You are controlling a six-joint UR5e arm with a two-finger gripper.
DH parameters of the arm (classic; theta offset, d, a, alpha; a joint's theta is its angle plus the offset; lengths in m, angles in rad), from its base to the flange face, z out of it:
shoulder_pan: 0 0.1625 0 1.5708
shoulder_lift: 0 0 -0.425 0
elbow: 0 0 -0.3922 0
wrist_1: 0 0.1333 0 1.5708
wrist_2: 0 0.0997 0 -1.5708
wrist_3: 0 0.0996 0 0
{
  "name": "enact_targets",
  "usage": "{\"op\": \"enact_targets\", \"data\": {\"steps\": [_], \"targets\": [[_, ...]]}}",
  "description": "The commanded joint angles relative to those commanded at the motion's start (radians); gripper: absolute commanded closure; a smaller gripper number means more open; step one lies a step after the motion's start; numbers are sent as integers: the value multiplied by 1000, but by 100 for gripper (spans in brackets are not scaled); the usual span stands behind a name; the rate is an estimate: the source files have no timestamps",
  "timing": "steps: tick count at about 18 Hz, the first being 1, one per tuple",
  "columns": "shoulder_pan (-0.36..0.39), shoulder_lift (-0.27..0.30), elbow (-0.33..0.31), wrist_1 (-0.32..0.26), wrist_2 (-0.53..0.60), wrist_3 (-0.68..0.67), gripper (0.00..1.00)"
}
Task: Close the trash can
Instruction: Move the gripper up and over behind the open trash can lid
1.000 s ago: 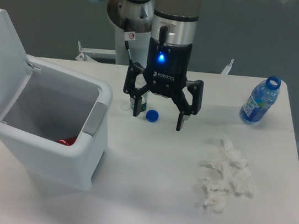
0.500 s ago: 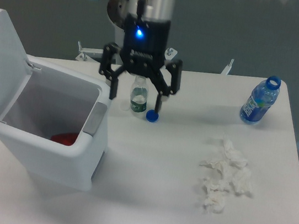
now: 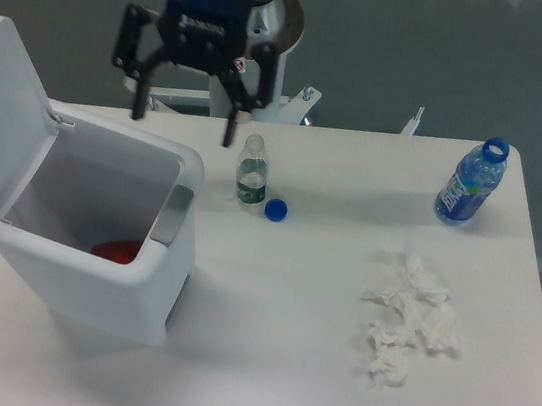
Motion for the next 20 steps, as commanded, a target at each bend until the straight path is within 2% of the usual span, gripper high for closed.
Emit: {"op": "enact_targets", "data": {"steps": [9,14,20], "targets": [[-113,89,-8,0,-64,-25,0],[-192,89,-15,0,-103,-25,0],[-227,81,-17,3,-242,-20,0]]}}
